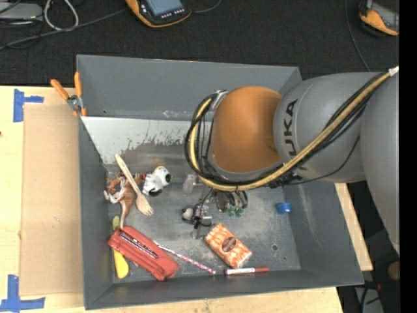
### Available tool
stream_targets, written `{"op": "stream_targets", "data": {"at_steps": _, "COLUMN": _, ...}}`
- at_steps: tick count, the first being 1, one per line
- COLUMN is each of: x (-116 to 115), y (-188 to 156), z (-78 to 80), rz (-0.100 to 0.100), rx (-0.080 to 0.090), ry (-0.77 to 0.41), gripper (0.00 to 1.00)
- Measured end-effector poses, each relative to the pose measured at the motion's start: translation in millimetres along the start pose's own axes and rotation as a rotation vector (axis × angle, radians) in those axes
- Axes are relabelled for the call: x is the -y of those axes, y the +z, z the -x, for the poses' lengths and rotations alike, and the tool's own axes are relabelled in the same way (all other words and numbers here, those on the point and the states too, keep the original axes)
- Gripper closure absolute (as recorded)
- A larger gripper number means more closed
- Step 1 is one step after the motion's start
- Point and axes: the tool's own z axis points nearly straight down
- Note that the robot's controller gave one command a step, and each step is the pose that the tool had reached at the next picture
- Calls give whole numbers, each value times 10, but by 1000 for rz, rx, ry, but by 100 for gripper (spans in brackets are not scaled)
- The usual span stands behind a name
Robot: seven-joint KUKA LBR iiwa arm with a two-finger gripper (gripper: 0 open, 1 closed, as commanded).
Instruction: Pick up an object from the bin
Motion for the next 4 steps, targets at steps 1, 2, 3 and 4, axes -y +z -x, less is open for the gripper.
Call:
{"op": "stream_targets", "data": {"at_steps": 1, "x": 7, "y": -45, "z": 19, "rz": 1, "rx": 8, "ry": 3, "gripper": 0}}
{"op": "stream_targets", "data": {"at_steps": 2, "x": 754, "y": 380, "z": 172, "rz": 1, "rx": 3, "ry": 120, "gripper": 0}}
{"op": "stream_targets", "data": {"at_steps": 3, "x": 951, "y": 650, "z": -44, "rz": 4, "rx": 2, "ry": 38, "gripper": 0}}
{"op": "stream_targets", "data": {"at_steps": 4, "x": 1130, "y": 845, "z": -250, "rz": 2, "rx": 6, "ry": 33, "gripper": 0}}
